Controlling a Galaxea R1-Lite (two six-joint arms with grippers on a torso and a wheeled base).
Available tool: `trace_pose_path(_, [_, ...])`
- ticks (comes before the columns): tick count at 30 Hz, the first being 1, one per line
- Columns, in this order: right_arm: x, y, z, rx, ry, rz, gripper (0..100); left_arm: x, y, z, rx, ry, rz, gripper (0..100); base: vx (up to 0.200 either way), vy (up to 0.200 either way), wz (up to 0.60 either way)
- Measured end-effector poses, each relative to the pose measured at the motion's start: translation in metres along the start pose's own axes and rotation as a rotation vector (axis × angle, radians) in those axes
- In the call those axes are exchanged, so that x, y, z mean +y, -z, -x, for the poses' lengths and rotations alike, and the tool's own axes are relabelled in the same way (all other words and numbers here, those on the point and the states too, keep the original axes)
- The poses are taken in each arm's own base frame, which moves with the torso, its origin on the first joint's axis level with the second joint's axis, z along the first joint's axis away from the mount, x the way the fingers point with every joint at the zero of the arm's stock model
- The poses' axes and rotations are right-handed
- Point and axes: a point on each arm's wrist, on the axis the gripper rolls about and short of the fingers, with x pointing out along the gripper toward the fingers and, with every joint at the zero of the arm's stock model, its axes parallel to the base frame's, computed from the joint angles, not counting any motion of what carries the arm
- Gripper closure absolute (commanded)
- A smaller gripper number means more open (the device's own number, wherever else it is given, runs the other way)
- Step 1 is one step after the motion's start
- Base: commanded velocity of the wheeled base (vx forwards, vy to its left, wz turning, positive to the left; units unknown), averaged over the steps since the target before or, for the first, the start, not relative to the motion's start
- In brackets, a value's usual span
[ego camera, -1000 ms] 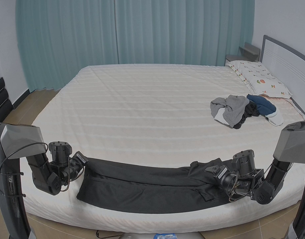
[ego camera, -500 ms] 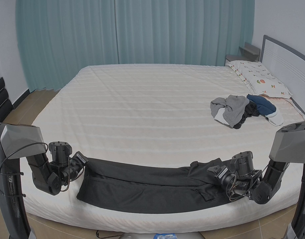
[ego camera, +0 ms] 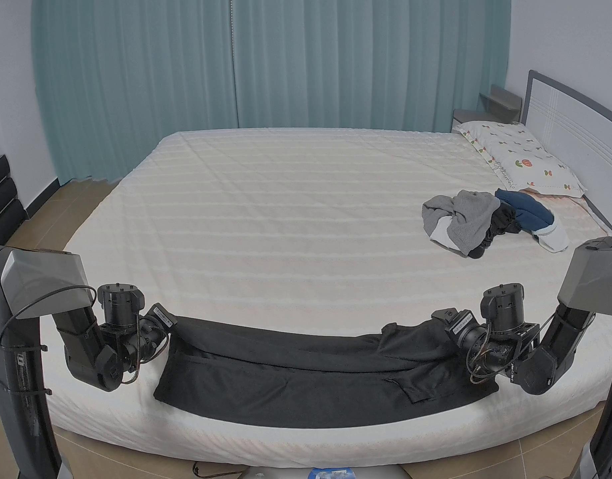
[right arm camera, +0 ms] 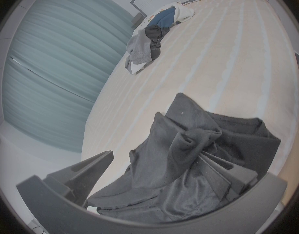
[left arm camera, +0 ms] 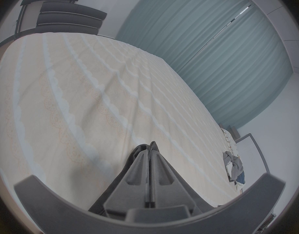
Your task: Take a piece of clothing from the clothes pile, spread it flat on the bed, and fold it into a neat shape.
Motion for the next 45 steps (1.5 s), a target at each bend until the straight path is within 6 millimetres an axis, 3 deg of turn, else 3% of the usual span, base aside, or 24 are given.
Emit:
trace_pose_path(13, [0.004,-0.006,-0.002,-0.017,-0.017,-0.012,0,0.000,0.000,0.000,0.000,-0.001,0.000,100,0.000,0.000,0.00])
trace_pose_path(23, [-0.011,-0.002,-0.014,0.002,0.039,-0.009,0,0.000,0.000,0.000,-0.001,-0.001,0.000,100,0.000,0.000,0.00])
trace_pose_path(24, [-0.012,-0.002,-0.015,0.004,0.042,-0.008,100,0.000,0.000,0.000,0.000,-0.001,0.000,100,0.000,0.000,0.00])
trace_pose_path(38, [-0.017,0.000,-0.015,0.018,0.072,0.017,100,-0.001,-0.001,0.000,-0.003,0.001,0.000,100,0.000,0.000,0.00])
trace_pose_path(45, [-0.004,-0.013,-0.017,-0.029,0.025,0.003,100,-0.001,-0.002,-0.001,-0.010,0.004,0.002,100,0.000,0.000,0.00])
